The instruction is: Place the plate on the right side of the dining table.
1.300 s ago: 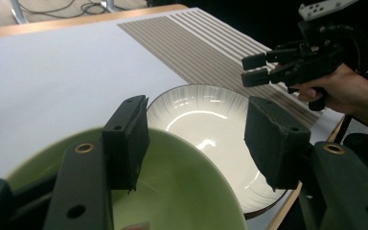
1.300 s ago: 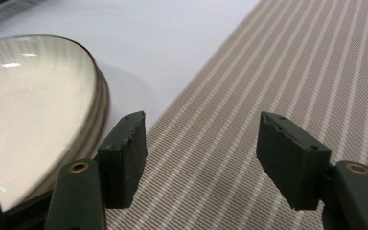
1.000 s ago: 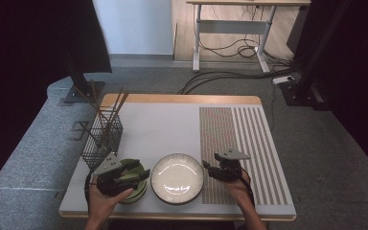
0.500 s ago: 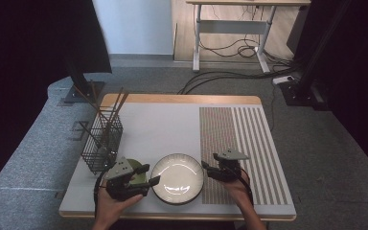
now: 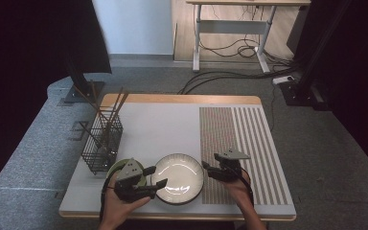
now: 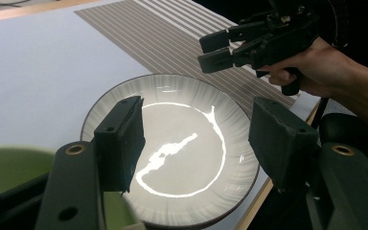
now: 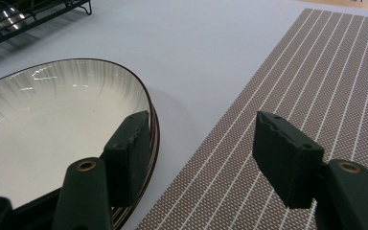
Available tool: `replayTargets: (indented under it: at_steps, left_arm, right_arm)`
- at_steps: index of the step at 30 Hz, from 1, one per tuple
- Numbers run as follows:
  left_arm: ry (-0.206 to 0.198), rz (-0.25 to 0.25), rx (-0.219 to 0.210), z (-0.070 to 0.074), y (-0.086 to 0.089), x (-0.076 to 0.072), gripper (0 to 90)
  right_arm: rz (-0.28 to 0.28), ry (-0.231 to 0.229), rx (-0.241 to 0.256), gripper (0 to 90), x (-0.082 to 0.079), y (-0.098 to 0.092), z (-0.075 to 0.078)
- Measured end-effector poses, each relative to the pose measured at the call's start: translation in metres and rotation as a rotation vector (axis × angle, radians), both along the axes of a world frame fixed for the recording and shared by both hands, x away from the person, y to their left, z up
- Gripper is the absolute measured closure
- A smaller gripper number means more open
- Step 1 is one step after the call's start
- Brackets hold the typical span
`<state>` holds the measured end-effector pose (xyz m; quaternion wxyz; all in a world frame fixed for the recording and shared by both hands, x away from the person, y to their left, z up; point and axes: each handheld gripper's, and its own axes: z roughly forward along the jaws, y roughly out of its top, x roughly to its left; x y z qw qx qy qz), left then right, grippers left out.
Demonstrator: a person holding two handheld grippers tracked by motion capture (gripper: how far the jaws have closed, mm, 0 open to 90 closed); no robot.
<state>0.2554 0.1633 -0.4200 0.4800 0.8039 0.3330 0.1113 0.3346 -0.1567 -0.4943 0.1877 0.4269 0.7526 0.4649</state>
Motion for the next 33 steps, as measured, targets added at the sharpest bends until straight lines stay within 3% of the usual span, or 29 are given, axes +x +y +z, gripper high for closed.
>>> replayTargets:
  at_steps: [11, 18, 26, 30, 33]
  left_arm:
    - [-0.006, -0.004, 0.030, -0.001, -0.021, -0.001, 32.2]
    - [0.014, -0.030, 0.072, -0.010, -0.039, 0.000, 30.7]
    - [0.039, -0.062, 0.095, -0.020, -0.050, 0.000, 30.8]
    - [0.009, -0.064, 0.151, -0.025, -0.058, -0.003, 30.9]
    - [0.005, -0.067, 0.164, -0.028, -0.063, -0.004, 30.9]
  right_arm:
    - [-0.016, 0.006, 0.013, 38.2, 0.002, -0.006, 0.000]
    - [-0.032, 0.006, 0.035, 38.2, 0.001, -0.014, 0.002]
    - [-0.033, 0.025, 0.049, 37.9, 0.003, -0.017, 0.002]
    - [-0.031, 0.046, 0.045, 37.6, 0.005, -0.017, 0.001]
    - [-0.032, 0.049, 0.045, 37.6, 0.005, -0.017, 0.000]
